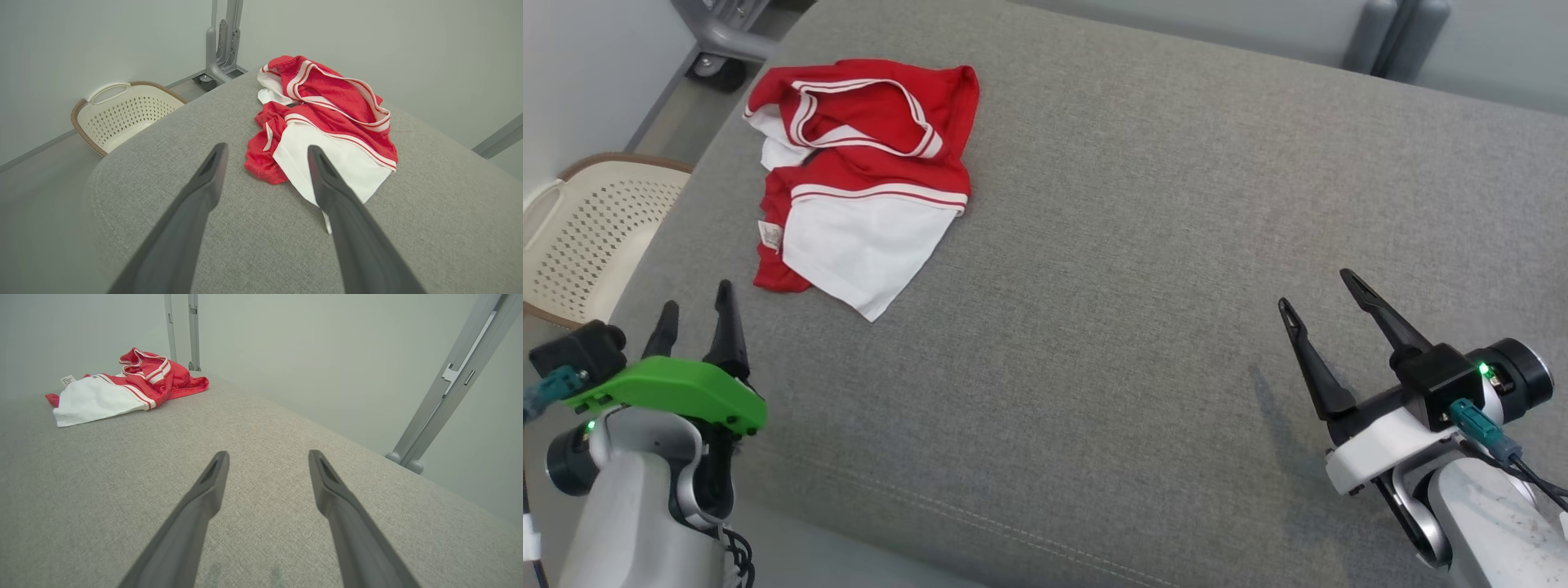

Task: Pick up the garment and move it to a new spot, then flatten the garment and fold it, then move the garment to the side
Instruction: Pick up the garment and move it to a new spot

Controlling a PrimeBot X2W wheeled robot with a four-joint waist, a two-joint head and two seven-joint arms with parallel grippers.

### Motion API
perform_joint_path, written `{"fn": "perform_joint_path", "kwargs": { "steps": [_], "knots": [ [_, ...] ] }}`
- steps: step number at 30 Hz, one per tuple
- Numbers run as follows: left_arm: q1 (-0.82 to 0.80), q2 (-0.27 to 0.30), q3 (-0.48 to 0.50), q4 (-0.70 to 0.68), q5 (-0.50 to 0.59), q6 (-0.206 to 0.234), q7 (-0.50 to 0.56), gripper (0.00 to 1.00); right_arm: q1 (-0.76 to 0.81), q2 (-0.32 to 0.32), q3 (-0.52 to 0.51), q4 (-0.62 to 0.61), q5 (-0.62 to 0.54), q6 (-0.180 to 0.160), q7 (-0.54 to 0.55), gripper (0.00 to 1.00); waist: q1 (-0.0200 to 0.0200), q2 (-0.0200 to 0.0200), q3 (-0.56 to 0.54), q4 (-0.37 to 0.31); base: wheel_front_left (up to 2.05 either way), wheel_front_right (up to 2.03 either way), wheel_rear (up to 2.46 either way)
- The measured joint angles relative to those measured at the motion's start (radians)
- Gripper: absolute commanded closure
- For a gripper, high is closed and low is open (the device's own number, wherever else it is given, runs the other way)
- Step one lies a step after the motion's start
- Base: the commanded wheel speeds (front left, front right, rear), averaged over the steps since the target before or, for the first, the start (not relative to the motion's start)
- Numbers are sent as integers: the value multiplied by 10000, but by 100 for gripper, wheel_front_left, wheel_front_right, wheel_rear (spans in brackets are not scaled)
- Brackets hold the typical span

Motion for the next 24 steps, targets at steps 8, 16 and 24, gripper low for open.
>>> {"fn": "perform_joint_path", "kwargs": {
  "steps": [8,16,24],
  "knots": [
    [-1000,213,568,1058,-656,-100,623,0,-433,-180,33,-481,-221,113,0,0,1,0,962,-696,0,0,0],
    [-2011,385,1074,1791,-1034,-100,746,0,-1063,-399,-140,-1001,-324,186,84,0,1,0,2020,-1372,0,0,0],
    [-2825,449,1172,2782,-1106,15,826,0,-1546,-587,-435,-1381,-397,136,84,0,1,0,3104,-1905,0,0,0]
  ]
}}
